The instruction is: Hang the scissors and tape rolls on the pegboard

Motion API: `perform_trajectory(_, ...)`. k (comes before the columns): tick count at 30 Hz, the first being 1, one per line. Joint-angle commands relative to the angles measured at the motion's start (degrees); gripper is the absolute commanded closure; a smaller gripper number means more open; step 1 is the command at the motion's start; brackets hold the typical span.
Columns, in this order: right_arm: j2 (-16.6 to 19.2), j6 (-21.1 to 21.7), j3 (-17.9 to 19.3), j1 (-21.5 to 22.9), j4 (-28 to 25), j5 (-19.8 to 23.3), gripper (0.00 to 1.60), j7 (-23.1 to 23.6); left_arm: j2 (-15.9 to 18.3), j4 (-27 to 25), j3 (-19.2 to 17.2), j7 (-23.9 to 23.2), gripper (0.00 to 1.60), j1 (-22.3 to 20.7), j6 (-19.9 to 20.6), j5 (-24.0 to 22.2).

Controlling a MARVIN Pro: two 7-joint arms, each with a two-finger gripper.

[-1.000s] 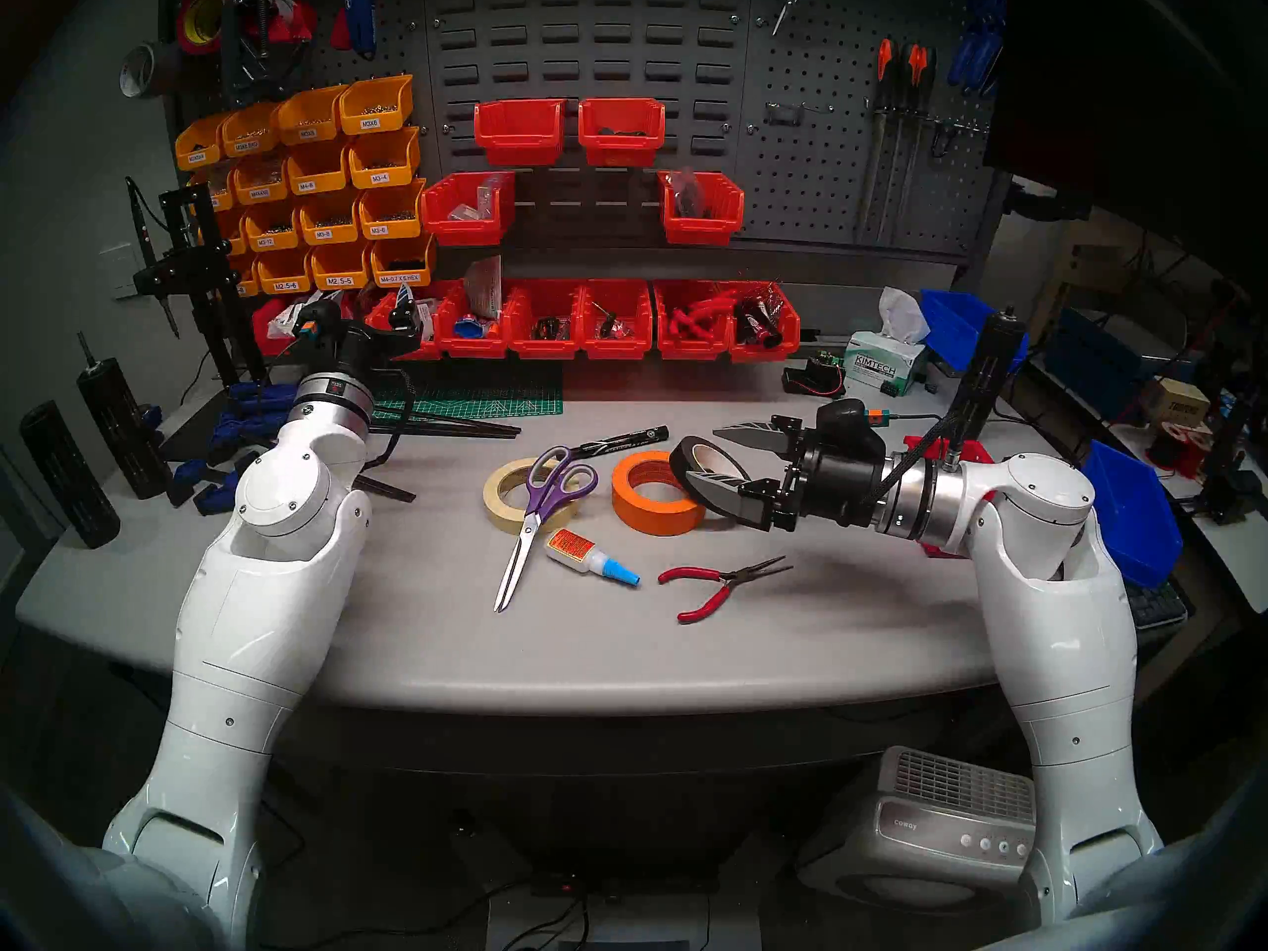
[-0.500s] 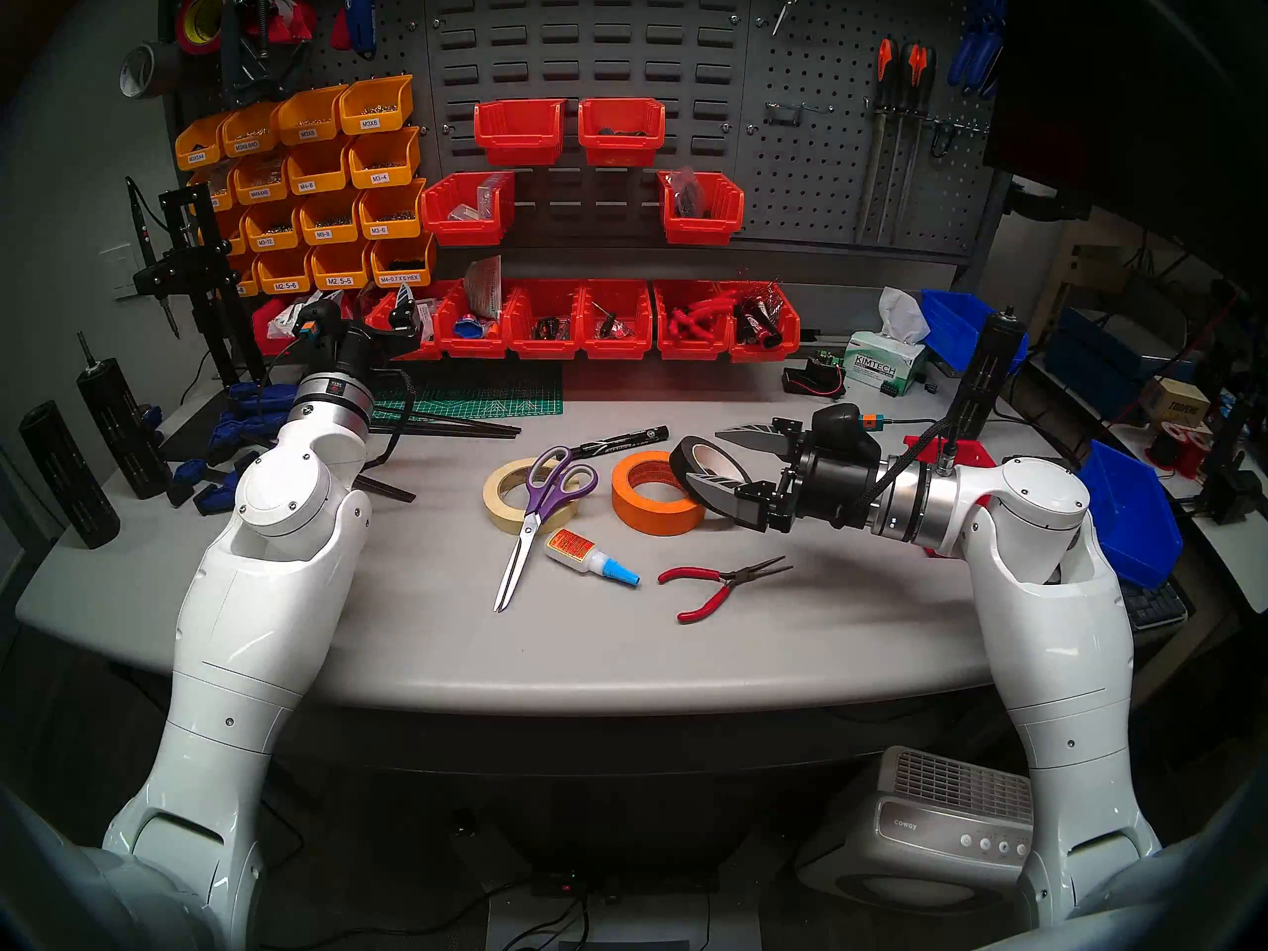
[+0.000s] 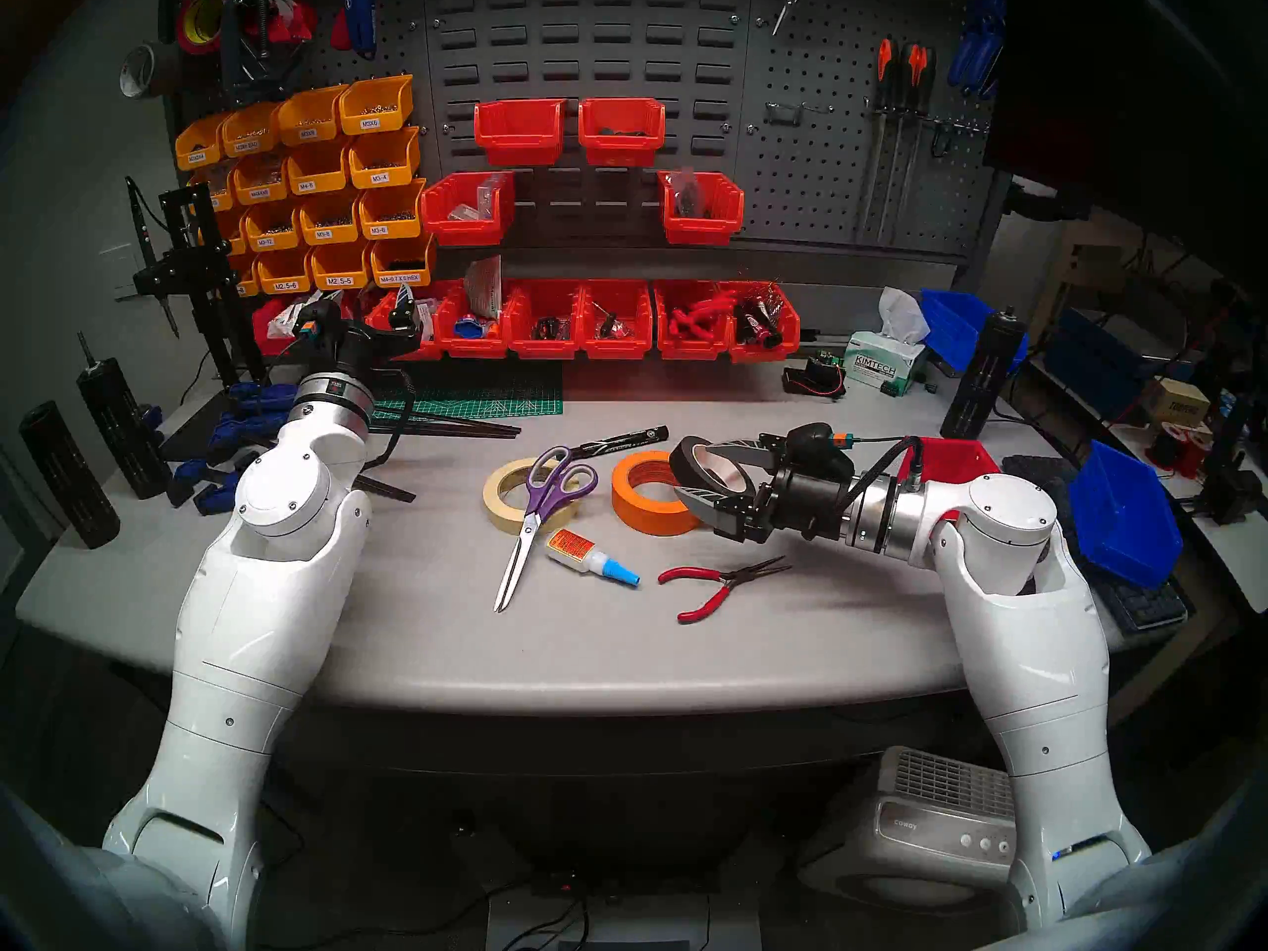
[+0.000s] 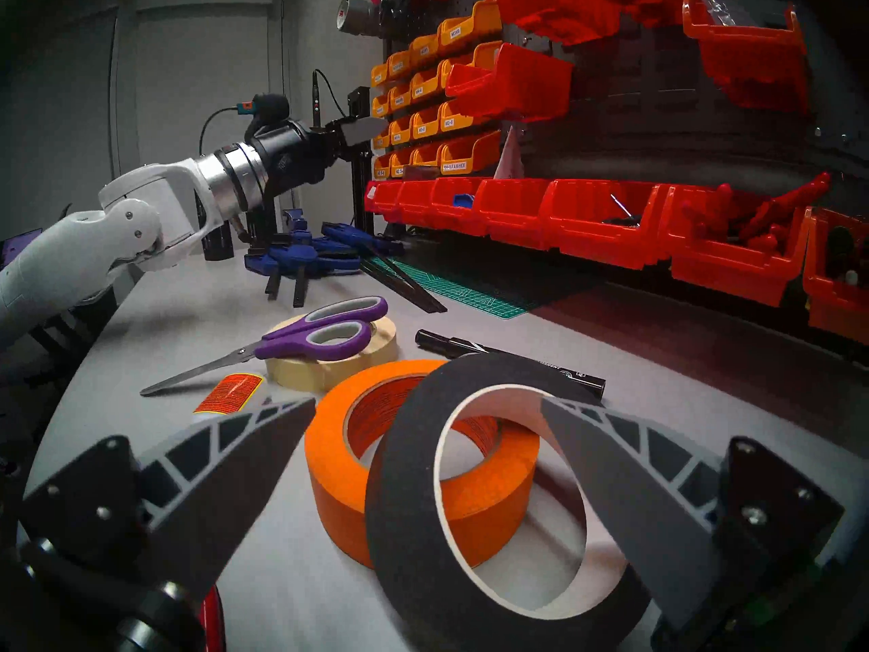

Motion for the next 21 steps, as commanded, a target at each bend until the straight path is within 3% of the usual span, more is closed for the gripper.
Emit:
perform_trajectory(1,-0.5,-0.8,0.5,1.3,-2.1,-0.3,0.00,-1.2,0.0,-1.5,-0.4,0.1,0.00,-1.8,-0.7,0.0)
perform_trajectory(21,1.1,0.0,0.3,0.6,-2.6,-3.7,0.00,-2.5,0.0,-1.5,-0.4,0.1,0.00,-1.8,-0.7,0.0)
